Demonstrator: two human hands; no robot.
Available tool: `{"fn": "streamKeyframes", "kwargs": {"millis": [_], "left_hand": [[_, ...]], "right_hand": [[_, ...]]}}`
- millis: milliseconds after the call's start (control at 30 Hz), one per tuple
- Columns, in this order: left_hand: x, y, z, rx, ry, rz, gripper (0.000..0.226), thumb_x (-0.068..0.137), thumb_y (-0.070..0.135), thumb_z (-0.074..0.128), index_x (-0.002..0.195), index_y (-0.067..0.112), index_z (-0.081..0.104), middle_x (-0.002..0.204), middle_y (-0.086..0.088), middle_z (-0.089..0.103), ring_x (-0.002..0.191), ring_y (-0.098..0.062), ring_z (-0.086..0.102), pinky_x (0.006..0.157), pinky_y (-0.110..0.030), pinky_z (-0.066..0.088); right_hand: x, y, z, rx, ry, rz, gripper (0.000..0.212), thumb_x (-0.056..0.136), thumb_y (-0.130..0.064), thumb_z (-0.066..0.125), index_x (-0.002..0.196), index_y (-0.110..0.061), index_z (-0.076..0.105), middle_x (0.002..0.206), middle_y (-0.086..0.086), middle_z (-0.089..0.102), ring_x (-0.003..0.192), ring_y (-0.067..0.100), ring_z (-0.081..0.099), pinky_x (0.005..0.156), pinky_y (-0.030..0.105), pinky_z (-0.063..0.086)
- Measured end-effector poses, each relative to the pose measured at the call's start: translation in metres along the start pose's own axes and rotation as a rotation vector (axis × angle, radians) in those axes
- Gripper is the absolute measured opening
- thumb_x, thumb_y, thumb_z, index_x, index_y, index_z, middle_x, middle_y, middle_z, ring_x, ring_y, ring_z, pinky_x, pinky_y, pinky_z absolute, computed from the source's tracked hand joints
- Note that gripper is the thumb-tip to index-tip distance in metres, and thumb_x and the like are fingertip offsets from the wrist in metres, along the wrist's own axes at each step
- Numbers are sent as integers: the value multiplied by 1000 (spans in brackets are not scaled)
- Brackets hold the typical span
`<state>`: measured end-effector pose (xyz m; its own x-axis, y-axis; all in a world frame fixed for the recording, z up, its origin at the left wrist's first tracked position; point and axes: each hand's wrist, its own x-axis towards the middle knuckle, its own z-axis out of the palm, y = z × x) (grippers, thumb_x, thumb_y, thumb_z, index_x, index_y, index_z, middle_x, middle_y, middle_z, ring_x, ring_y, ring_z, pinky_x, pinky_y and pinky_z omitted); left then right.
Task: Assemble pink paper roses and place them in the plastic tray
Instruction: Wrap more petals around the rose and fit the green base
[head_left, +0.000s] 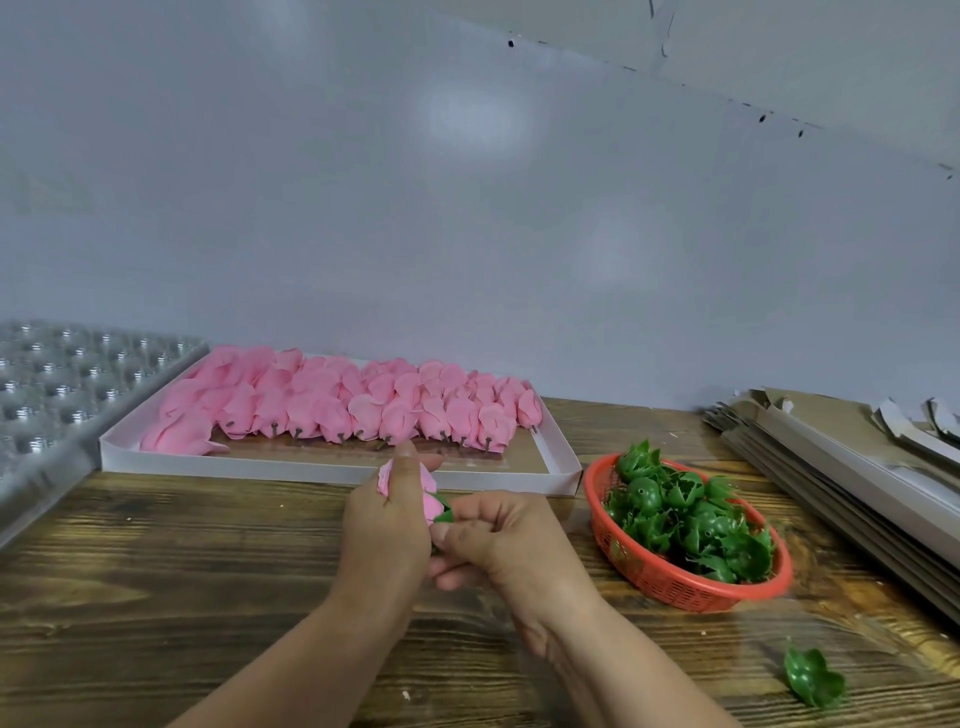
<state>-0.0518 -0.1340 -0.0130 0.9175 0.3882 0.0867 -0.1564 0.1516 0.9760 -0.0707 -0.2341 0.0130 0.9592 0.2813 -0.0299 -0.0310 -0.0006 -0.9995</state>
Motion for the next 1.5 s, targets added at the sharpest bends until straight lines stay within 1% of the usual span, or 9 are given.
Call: {"fn": "streamKeyframes", "kwargs": {"millis": [100,233,333,533,900,1033,1167,1367,1500], "left_hand": [[1,0,-1,3,7,30,39,98,47,37,82,26,66,59,-2,59,56,-16,56,49,-26,42],[1,-1,0,14,5,73,36,98,46,38,83,26,64,72,-11,66,68,-25,63,61,-38,54],[0,-4,1,46,-4,109,38,98,42,40,81,18,64,68,-6,62,63,-17,59,52,-24,43],[-1,-5,2,27,-1,120,38,101,34,41,69,22,58,52,7,53,47,-2,51,40,-11,36],[-6,-7,4,78,-39,184,39,94,43,44,76,14,62,66,-3,58,51,2,52,46,-11,37],[-8,-5,5,110,-86,219,65,71,65,39,88,8,65,83,-14,67,71,-15,62,61,-21,46],[-4,-6,3,197,-17,260,36,94,41,43,78,14,61,89,-18,63,75,-24,59,61,-29,41],[-9,-4,5,327,-3,403,19,95,29,50,76,31,47,89,-6,55,75,-8,50,62,-10,34],[-7,-7,5,330,70,416,21,95,24,52,75,21,44,87,-10,53,76,-20,47,58,-21,28]], "right_hand": [[0,3,4,-78,8,-53,13,90,5,54,89,5,67,63,6,63,51,8,56,49,15,46],[-2,-2,3,-299,-33,-214,35,89,9,50,92,-21,68,56,3,62,53,5,56,55,16,49],[1,1,0,-565,9,-331,31,80,6,54,93,-17,69,56,-1,61,53,1,49,54,24,46],[9,14,2,-719,134,-338,26,81,-18,44,99,-14,63,84,13,68,80,33,62,74,49,52],[14,13,2,-595,244,-240,22,83,-3,41,81,-1,63,78,20,65,79,38,60,73,53,51],[16,8,-4,-545,274,-273,21,83,2,42,81,5,63,79,25,66,81,42,61,76,55,49],[13,11,4,-513,229,-280,24,85,3,41,84,1,65,82,22,67,83,38,63,76,55,51],[13,8,1,-413,269,-288,25,85,9,41,89,6,66,86,26,68,86,41,64,77,55,51],[11,9,3,-421,253,-308,24,83,9,43,86,4,67,84,25,68,86,41,63,78,54,51]]}}
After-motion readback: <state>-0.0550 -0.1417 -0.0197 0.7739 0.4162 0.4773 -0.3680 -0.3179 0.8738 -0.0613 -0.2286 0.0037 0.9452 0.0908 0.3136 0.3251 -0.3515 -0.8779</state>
